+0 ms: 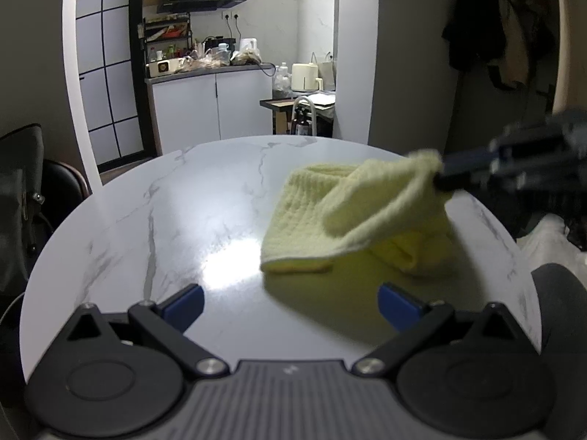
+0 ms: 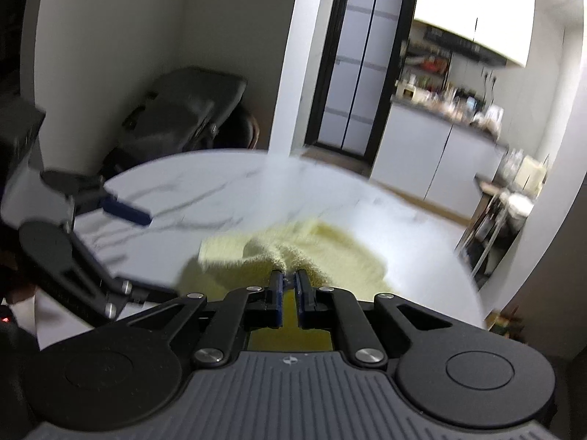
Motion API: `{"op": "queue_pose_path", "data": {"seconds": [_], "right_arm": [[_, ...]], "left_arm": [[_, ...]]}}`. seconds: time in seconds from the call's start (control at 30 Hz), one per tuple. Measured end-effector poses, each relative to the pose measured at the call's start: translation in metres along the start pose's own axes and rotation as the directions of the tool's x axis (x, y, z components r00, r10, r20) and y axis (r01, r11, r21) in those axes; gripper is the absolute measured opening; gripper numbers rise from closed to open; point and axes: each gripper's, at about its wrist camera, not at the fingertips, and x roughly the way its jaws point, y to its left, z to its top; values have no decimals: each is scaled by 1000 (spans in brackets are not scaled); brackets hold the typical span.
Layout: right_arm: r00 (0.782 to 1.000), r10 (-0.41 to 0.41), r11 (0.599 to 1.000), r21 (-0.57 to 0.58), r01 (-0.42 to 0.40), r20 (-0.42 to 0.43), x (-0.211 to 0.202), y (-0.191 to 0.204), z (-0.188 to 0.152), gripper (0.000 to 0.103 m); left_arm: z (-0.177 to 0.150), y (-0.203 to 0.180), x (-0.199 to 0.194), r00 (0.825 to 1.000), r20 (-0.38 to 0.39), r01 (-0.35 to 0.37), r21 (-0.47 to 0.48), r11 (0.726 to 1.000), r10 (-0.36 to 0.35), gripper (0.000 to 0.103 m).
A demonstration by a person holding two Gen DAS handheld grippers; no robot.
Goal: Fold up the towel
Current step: 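Lift the towel with the right gripper while the left gripper grasps another edge, then raise the towel with both grippers, pulling its edges apart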
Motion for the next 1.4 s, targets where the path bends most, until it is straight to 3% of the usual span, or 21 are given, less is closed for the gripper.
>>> {"op": "queue_pose_path", "data": {"seconds": [0.4,0.53,0.77,0.8,0.87,0.93,1.07,1.33,1.37,1.4], "right_arm": [[993,-18,996,-88,29,118,-36,-8,37,8],[990,-12,994,-104,27,143,-45,-7,46,8],[978,-12,991,-131,40,208,-65,-6,62,7],[977,-13,990,-132,43,215,-67,-6,62,2],[973,-19,990,-134,52,231,-71,-7,66,3],[969,-25,989,-134,60,245,-75,-11,69,2],[978,-9,992,-125,36,209,-68,-14,65,2],[995,56,993,-104,-47,83,-45,-8,29,7],[997,54,994,-96,-48,64,-40,-8,23,8],[998,51,995,-87,-47,44,-36,-9,17,16]], "left_arm": [[8,-20,3,999,15,30,67,997,-31,101],[13,-20,5,998,35,58,39,998,-59,97],[20,-16,7,993,82,83,-5,997,-83,80],[21,-16,8,992,91,85,-5,996,-84,76],[21,-16,10,992,94,82,2,997,-82,57],[20,-15,12,993,90,70,18,997,-71,45],[17,-9,18,996,77,35,22,999,-37,27],[19,-3,11,991,136,15,-24,1000,-12,21],[19,-3,12,991,133,13,-23,1000,-10,21],[19,-3,13,992,130,11,-22,1000,-8,21]]}}
